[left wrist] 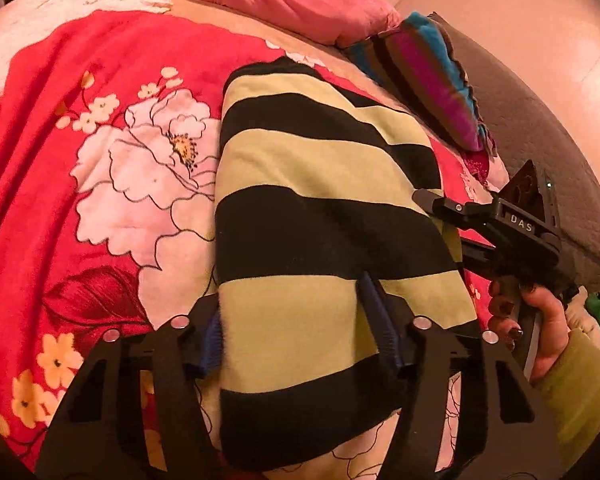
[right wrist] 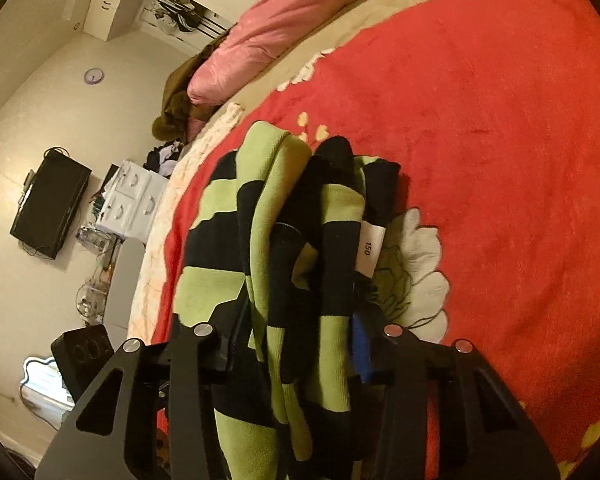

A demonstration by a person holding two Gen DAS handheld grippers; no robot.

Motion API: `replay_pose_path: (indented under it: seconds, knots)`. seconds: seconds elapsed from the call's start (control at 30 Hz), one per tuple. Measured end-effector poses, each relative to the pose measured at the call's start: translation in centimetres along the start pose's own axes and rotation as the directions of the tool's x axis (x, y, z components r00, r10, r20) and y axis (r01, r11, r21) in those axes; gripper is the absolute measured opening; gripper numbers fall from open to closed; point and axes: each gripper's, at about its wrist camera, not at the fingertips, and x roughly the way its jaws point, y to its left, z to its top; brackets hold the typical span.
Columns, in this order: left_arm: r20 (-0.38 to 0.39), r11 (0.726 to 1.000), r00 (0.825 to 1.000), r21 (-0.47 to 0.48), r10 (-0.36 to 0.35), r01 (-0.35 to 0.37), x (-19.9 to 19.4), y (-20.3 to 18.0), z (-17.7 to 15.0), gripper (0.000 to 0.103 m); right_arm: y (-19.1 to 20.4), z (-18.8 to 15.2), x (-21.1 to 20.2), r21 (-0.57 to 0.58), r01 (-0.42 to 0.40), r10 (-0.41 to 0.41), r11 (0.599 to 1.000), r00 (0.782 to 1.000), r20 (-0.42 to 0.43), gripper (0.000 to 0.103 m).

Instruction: Fold small clothes

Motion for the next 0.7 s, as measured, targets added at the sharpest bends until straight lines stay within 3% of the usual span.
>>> replay_pose_path:
  seconds: [0.3,0.7]
  knots:
    - [0.074,0.999,0.997,0.021,0.032,-0.034,-2.8,0.0,0.4,0.044,3.5,-0.4,-0.1,-0.079,0.003,-0.005,0.997,1.0,-0.02,0.039]
    - [0.075,0.997,0.995,0.03,0.071,-0.074,-4.0,0.4,0.0,0.044,4.4,-1.4,0.5,-0.093,0.039,-0.04,0.995,0.999,-0.005,0.039]
